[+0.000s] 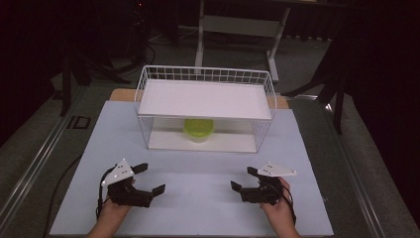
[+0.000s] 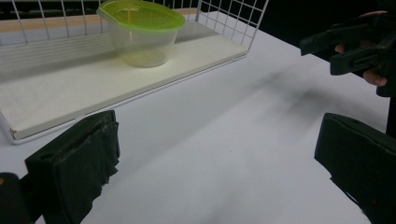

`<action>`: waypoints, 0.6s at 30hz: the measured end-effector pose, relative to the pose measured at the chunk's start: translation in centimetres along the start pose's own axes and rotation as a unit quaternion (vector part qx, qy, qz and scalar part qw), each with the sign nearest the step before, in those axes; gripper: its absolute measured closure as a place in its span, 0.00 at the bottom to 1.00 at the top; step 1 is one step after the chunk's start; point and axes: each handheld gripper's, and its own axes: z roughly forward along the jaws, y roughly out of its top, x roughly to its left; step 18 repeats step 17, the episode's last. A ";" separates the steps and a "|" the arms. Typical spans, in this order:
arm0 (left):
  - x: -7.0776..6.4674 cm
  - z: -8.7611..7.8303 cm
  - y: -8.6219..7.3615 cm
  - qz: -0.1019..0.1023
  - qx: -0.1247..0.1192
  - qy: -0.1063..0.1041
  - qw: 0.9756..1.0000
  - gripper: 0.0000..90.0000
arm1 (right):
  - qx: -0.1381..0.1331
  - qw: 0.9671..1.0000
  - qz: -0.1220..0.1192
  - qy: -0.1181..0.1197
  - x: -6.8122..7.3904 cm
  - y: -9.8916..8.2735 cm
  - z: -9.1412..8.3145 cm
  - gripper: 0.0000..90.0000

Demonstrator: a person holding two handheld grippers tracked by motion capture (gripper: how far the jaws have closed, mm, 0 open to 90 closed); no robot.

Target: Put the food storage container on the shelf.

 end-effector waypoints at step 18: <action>0.6 0.7 -0.8 -0.017 0.005 -0.012 1.000 0.01 | 0.020 1.000 -0.005 -0.004 -1.4 -1.5 0.9 0.17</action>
